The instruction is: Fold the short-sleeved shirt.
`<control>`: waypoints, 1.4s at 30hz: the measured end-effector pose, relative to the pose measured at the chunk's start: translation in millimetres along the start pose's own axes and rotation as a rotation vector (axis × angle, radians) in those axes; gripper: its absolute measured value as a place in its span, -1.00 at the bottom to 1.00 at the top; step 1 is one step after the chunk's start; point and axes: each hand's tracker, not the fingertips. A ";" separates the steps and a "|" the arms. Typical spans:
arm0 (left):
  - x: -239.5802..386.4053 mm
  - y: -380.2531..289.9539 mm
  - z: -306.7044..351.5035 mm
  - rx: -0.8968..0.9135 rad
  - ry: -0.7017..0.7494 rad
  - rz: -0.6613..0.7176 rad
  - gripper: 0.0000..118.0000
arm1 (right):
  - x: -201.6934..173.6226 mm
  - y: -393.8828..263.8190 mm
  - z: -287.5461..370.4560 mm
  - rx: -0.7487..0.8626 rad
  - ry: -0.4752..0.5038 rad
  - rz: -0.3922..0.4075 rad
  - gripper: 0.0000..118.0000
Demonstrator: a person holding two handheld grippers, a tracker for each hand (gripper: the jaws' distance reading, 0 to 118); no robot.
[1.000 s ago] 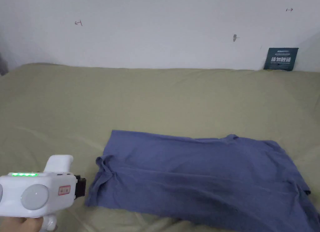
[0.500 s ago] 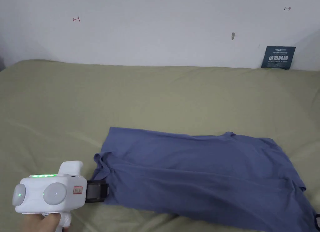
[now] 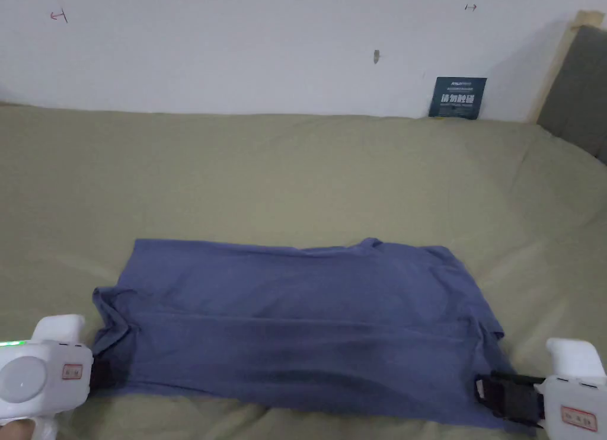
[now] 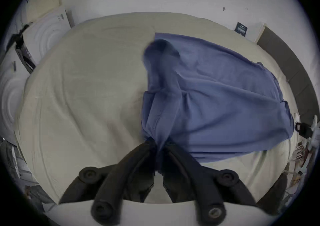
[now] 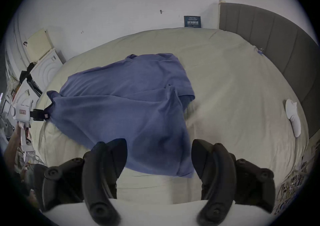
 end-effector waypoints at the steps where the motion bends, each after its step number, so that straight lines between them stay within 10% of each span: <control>1: -0.2 1.7 -1.3 0.004 -0.002 0.015 -0.90 | -1.1 1.0 -3.2 -0.018 0.017 -0.005 0.38; 5: -0.4 1.4 -3.3 -0.002 -0.004 0.012 -0.90 | 0.8 -5.0 -29.4 -0.102 -0.023 0.020 0.34; 6: -0.7 1.9 -3.5 -0.002 -0.004 0.011 -0.90 | 3.5 -7.1 -35.5 -0.117 -0.036 0.010 0.08; 7: -1.7 3.1 -3.3 -0.002 -0.004 0.012 -0.90 | 7.3 -9.1 -37.5 -0.119 -0.021 -0.009 -0.87; 34: -38.7 -137.9 118.1 0.009 -0.041 0.060 -0.90 | -16.4 -94.7 81.7 -0.116 0.048 0.046 -0.85; 36: -39.6 -137.0 115.8 0.021 -0.054 0.066 -0.37 | -20.2 -91.9 83.3 -0.112 0.048 0.039 -0.18; 37: -40.1 -135.5 114.7 0.031 -0.049 0.068 0.60 | -20.9 -90.5 85.5 -0.098 0.034 0.037 0.32; 38: -40.8 -133.7 115.8 0.044 -0.038 0.072 1.00 | -21.7 -87.5 90.0 -0.076 0.027 0.035 0.36; 42: -39.6 -110.7 145.9 0.162 -0.030 0.085 0.98 | -18.2 -59.3 110.9 0.064 0.008 0.011 0.36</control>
